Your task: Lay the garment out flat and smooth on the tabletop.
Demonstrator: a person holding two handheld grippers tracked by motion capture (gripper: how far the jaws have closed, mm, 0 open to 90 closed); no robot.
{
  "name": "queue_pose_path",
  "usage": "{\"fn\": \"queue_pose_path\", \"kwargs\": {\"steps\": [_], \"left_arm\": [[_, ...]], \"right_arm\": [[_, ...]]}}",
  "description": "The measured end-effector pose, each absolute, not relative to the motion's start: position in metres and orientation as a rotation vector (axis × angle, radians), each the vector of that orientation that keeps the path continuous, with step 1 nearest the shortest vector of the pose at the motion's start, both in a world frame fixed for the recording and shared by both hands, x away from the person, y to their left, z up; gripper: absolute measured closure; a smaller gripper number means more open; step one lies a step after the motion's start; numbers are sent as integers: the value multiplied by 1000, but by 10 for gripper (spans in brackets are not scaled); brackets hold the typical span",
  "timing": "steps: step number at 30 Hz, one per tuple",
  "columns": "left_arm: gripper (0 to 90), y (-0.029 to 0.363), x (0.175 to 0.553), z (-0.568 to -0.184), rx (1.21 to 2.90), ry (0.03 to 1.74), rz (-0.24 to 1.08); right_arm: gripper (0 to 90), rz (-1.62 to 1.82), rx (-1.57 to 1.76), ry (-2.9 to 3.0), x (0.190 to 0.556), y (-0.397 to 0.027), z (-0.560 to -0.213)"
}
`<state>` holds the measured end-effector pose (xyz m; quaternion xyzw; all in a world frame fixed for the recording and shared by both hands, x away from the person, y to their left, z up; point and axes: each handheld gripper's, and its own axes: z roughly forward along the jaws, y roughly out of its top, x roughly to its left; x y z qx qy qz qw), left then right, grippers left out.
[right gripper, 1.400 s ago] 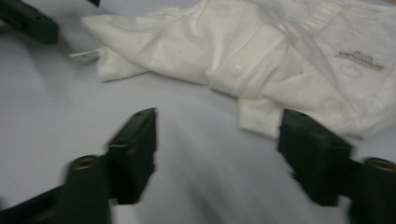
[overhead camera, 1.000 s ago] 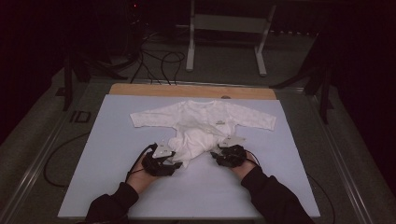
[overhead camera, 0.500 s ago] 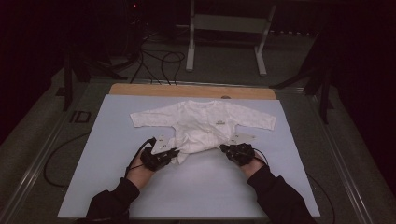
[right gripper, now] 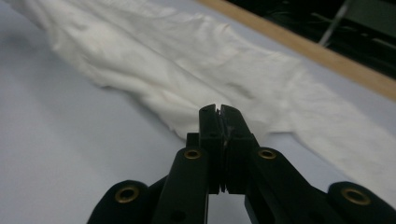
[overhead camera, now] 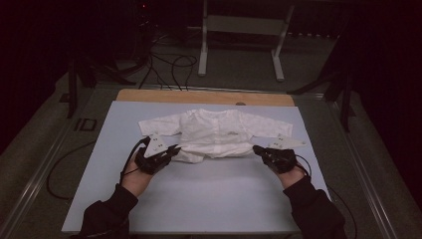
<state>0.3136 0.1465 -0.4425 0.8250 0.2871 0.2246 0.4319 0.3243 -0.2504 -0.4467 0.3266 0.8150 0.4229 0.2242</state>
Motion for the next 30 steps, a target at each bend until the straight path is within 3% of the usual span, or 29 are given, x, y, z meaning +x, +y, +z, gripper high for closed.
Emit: {"fn": "queue_pose_path", "kwargs": {"steps": [13, 30], "left_arm": [[870, 147, 332, -432, 2023, 732, 582], [866, 137, 435, -458, 1984, 954, 595]], "right_arm": [[890, 1263, 939, 2165, 333, -262, -421], [890, 1122, 1184, 2188, 454, -236, -458]]}}
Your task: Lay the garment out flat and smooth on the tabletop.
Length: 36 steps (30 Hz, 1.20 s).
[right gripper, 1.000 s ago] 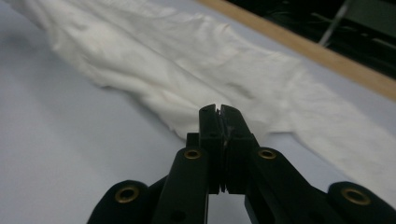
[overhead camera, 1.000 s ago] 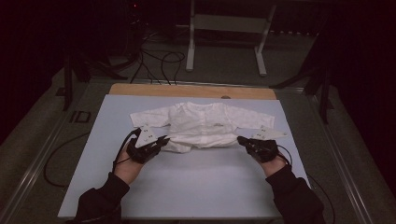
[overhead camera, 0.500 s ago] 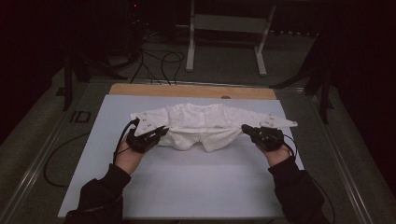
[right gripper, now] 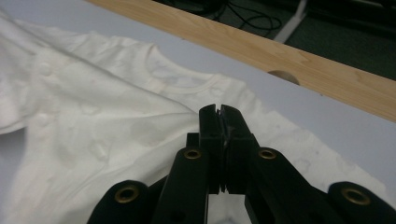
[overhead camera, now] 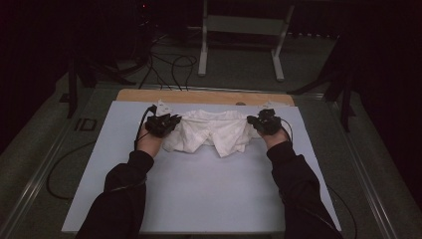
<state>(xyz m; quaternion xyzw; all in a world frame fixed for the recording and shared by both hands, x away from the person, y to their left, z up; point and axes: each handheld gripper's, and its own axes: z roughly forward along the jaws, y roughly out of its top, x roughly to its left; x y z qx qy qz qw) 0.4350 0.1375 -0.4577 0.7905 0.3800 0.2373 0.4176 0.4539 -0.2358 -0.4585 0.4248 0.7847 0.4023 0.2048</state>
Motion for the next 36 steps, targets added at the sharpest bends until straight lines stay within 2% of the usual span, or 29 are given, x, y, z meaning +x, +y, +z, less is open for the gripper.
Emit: {"fn": "queue_pose_path", "kwargs": {"steps": [4, 5, 8, 9, 11, 15, 21, 24, 27, 29, 36], "left_arm": [[845, 137, 450, -465, 1971, 1005, 591], [799, 137, 453, -467, 1962, 1024, 586], [504, 139, 456, -470, 1946, 1080, 570], [451, 139, 455, -470, 1943, 1086, 577], [356, 142, 453, -470, 1951, 1078, 565], [243, 147, 444, -468, 1959, 1062, 552], [145, 151, 426, -462, 1989, 991, 529], [108, 155, 415, -457, 1983, 959, 506], [81, 158, 404, -453, 1965, 933, 486], [22, 161, 396, -452, 1956, 893, 454], [2, 164, 366, -445, 1955, 815, 438]], "right_arm": [[873, 1112, 1243, 2169, 472, -233, -467], [820, 1119, 1252, 2169, 476, -232, -470], [563, 1129, 1291, 2178, 481, -230, -475], [540, 1136, 1298, 2182, 481, -229, -475], [438, 1164, 1286, 2190, 478, -228, -473], [328, 1205, 1238, 2214, 467, -226, -466], [241, 1265, 1134, 2247, 440, -222, -454], [155, 1303, 1075, 2275, 426, -222, -449], [137, 1355, 1058, 2273, 412, -225, -446], [136, 1339, 1034, 2279, 403, -225, -445], [134, 1345, 956, 2328, 369, -221, -450]]}}
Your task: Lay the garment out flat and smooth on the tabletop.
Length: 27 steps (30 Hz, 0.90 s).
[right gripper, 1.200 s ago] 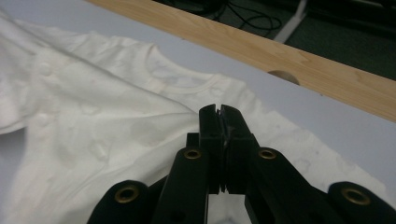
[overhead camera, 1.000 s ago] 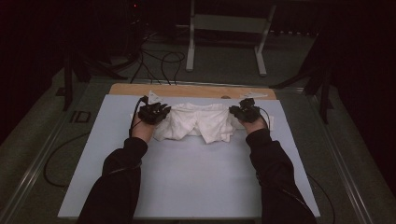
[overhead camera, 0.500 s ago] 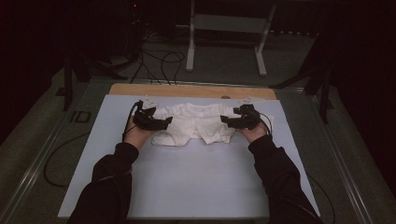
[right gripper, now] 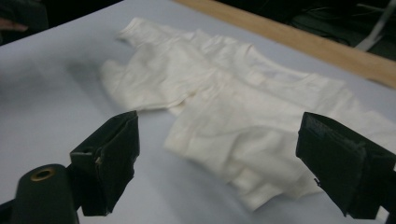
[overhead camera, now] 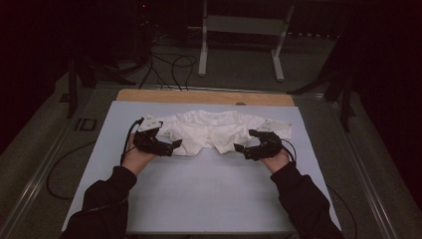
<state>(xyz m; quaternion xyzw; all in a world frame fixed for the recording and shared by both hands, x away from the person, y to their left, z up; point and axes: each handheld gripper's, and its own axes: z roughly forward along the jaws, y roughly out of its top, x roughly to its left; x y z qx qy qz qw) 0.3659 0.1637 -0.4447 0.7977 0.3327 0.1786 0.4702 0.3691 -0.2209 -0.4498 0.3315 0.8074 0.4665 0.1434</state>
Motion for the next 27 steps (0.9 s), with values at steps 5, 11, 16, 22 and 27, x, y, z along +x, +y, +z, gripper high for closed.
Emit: {"fn": "queue_pose_path", "kwargs": {"steps": [5, 11, 16, 22, 27], "left_arm": [[2, 166, 347, -446, 1943, 779, 417], [62, 167, 333, -467, 1978, 745, 369], [193, 160, 336, -491, 2103, 731, 391], [382, 153, 349, -511, 2228, 709, 488], [570, 146, 361, -517, 2260, 697, 558]], "right_arm": [[132, 1365, 903, 2359, 349, -215, -454], [121, 1409, 885, 2367, 324, -215, -458], [121, 1405, 899, 2406, 307, -220, -467], [121, 1398, 902, 2403, 299, -227, -470], [123, 1394, 905, 2388, 300, -230, -469]]}}
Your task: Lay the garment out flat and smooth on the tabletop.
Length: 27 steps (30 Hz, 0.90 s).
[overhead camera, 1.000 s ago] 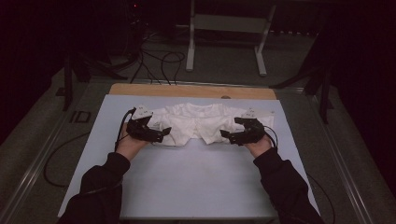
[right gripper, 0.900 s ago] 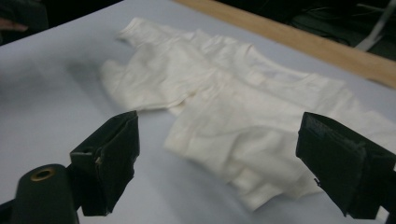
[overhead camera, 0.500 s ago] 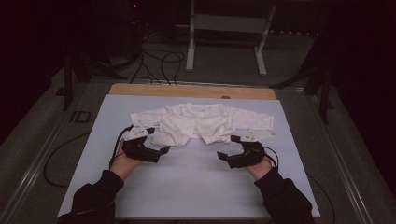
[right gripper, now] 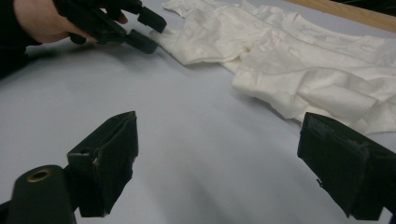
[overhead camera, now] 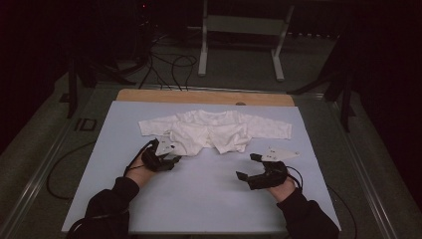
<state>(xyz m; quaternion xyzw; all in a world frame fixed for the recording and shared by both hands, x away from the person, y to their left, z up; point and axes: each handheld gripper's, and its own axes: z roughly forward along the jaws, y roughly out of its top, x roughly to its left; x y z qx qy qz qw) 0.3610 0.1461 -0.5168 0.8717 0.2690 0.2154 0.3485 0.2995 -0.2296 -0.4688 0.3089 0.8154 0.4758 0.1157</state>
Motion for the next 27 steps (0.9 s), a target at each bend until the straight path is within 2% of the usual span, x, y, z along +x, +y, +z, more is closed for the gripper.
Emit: {"fn": "queue_pose_path", "kwargs": {"steps": [4, 5, 15, 20, 27], "left_arm": [[863, 144, 364, -511, 2264, 678, 545], [898, 144, 364, -511, 2264, 678, 545], [900, 147, 342, -479, 2230, 670, 481], [900, 153, 327, -460, 2177, 653, 398], [879, 163, 333, -479, 2186, 759, 351]], "right_arm": [[123, 1385, 896, 2387, 300, -230, -469], [123, 1385, 896, 2387, 300, -230, -469], [134, 1388, 902, 2372, 300, -232, -467], [134, 1387, 911, 2371, 301, -232, -468], [134, 1382, 911, 2376, 301, -231, -468]]}}
